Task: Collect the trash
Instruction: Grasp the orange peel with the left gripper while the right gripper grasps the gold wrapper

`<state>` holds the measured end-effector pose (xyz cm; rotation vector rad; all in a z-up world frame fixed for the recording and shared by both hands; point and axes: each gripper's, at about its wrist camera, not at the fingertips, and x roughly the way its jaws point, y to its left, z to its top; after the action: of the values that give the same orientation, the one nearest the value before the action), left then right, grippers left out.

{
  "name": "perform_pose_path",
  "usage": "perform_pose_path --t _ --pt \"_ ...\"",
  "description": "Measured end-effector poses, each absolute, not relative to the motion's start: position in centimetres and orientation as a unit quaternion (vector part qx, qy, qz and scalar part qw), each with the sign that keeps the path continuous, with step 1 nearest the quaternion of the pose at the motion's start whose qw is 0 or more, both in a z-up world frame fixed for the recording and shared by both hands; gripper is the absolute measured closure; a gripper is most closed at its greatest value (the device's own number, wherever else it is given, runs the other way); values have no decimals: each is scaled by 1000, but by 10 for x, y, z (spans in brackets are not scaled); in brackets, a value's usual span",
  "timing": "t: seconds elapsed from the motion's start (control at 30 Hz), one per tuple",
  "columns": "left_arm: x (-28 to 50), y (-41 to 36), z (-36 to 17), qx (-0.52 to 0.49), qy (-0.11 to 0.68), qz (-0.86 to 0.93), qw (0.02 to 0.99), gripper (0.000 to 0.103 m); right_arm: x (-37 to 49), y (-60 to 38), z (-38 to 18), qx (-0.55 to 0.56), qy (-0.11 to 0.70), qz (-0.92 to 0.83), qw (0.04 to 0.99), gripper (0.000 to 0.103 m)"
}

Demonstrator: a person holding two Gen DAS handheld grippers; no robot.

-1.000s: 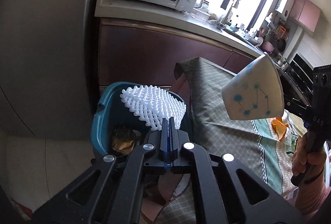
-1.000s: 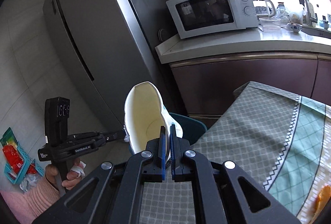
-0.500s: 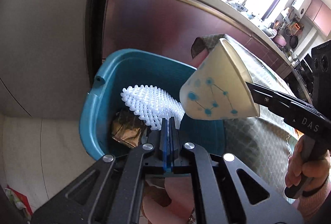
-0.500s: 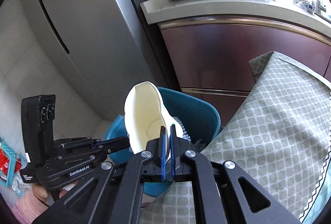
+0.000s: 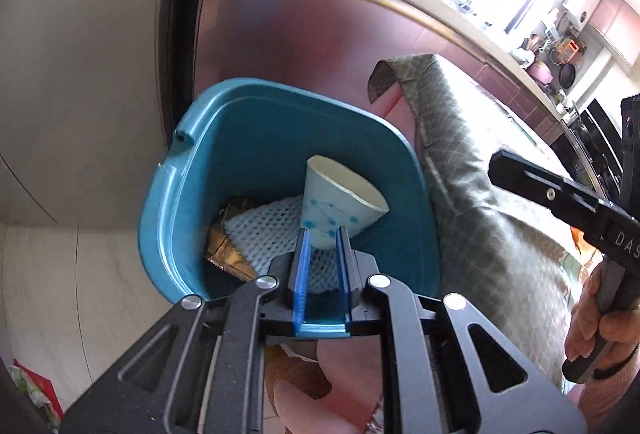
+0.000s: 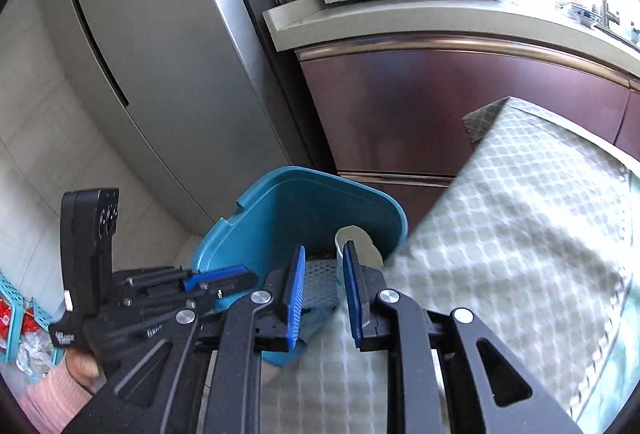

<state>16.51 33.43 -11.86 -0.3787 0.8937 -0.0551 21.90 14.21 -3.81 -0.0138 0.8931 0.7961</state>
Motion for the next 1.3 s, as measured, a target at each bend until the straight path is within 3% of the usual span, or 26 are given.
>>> perform_pose_path --t 0.3,0.53,1.03,1.3 --pt "146 280 -58 -132 365 -97 917 71 173 58 -6 1 379 363 851 77" --pt "143 194 -24 -97 338 -205 913 68 135 -57 8 34 359 278 890 72" --pt "148 22 -47 -32 382 -331 862 68 63 -276 -19 140 354 31 924 60" --pt "164 -19 -55 -19 395 -331 857 68 63 -301 -51 203 377 32 903 55"
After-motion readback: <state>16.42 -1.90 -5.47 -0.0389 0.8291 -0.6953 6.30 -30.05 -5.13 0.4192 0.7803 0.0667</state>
